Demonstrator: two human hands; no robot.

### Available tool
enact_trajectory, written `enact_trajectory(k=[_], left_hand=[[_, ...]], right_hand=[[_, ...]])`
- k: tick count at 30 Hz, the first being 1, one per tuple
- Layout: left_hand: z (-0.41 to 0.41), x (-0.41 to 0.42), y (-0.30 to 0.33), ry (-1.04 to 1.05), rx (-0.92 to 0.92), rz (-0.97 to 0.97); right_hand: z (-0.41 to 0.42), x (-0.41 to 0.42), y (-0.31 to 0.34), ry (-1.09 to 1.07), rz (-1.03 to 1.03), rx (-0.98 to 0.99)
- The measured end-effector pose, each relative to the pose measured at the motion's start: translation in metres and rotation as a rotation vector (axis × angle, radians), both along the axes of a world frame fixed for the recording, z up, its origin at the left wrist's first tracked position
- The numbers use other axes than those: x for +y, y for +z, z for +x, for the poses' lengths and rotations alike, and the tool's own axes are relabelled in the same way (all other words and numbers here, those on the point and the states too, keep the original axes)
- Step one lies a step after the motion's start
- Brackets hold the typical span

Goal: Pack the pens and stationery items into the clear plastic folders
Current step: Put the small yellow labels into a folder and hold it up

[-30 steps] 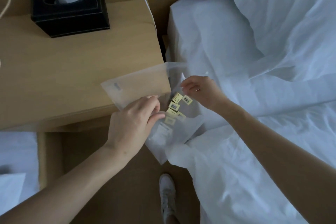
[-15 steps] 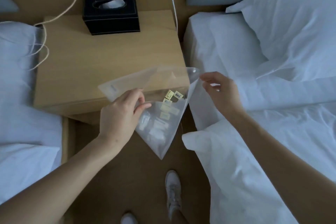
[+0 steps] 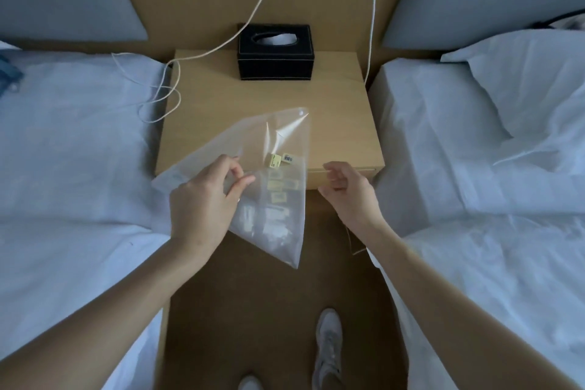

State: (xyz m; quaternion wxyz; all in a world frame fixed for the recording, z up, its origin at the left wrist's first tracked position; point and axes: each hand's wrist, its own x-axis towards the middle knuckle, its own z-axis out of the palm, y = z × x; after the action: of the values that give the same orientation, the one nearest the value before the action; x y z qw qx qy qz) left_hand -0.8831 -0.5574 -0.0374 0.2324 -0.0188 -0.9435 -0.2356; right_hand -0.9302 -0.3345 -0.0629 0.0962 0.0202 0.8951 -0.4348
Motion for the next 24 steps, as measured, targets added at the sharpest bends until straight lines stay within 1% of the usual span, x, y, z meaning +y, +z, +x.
enact_trajectory(k=[4,9,13,16,19,22,24], left_hand=[[-0.019,-0.007,0.0,0.053,0.006,0.06],[-0.061,0.01,-0.01,0.07,0.012,0.153],[-0.1,0.027,-0.024,0.097,-0.044,0.223],[-0.126,0.036,-0.034,0.126,-0.077,0.197],[-0.145,0.041,-0.04,0.162,-0.094,0.142],[-0.157,0.038,-0.047,0.233,-0.125,0.131],[-0.161,0.035,-0.051,0.252,-0.142,0.082]], right_hand=[[-0.025,-0.018,-0.011,-0.054,-0.021,-0.078],[-0.07,-0.024,-0.036,-0.058,-0.085,-0.114],[-0.113,-0.013,-0.053,-0.095,-0.175,-0.22],[-0.14,-0.001,-0.067,-0.107,-0.21,-0.286],[-0.159,0.006,-0.082,-0.075,-0.175,-0.299],[-0.17,0.005,-0.094,-0.048,-0.164,-0.316],[-0.173,0.002,-0.1,-0.044,-0.173,-0.32]])
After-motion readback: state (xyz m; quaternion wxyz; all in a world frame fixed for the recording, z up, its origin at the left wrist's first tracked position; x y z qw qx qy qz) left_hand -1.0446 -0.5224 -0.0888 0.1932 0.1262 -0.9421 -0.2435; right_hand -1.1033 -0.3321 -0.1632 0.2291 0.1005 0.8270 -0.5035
